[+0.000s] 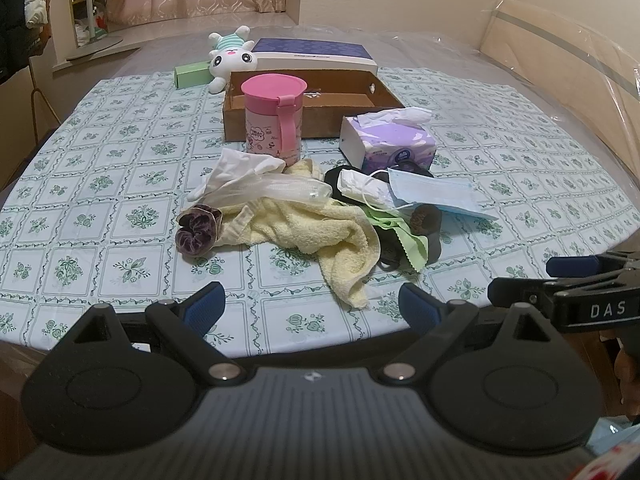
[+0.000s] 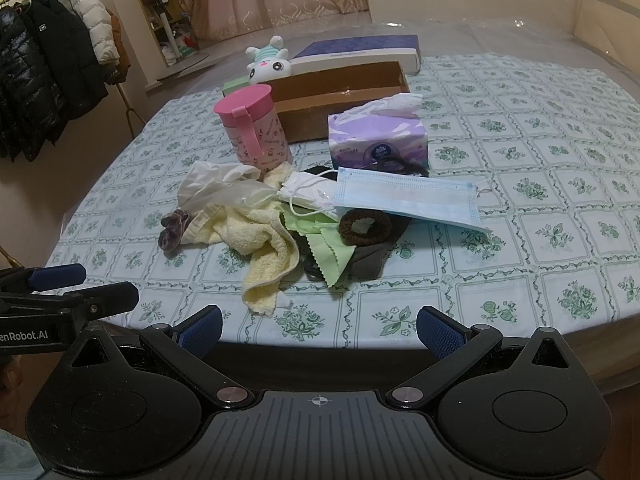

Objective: Organize soft objects

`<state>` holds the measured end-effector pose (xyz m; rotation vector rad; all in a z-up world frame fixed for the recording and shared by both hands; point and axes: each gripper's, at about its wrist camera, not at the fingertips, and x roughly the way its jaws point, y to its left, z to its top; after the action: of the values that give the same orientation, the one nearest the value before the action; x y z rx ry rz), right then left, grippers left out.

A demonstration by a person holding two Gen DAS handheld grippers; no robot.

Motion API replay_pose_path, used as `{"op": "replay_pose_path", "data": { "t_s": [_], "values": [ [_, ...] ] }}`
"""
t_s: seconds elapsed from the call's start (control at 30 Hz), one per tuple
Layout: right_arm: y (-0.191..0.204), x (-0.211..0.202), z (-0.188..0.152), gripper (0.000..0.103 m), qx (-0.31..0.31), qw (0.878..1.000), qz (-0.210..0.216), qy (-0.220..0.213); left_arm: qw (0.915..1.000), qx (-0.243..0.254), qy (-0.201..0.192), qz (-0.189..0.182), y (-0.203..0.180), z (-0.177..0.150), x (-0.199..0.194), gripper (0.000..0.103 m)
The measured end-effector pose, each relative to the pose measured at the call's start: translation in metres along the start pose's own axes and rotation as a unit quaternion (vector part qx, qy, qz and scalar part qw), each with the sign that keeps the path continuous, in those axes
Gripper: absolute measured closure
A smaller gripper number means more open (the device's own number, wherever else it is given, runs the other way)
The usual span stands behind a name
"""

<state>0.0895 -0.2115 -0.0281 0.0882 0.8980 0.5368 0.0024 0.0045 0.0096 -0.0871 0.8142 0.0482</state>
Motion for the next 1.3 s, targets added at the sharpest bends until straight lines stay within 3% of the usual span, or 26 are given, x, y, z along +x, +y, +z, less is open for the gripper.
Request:
{"op": "replay_pose_path", "data": {
  "t_s": [0.63, 1.3],
  "values": [
    [-0.005, 0.006, 0.0, 0.0, 0.002, 1.0, -0.005, -0.003, 1.0, -0.005, 0.003, 0.006, 0.007, 0.0, 0.009, 0.01],
    [-0.05, 0.033, 0.027, 0.0, -0.001, 0.999, -0.02, -0.042, 0.9976, -0.045, 0.032, 0.041, 0.042, 0.018, 0.05, 0.01]
  ]
}}
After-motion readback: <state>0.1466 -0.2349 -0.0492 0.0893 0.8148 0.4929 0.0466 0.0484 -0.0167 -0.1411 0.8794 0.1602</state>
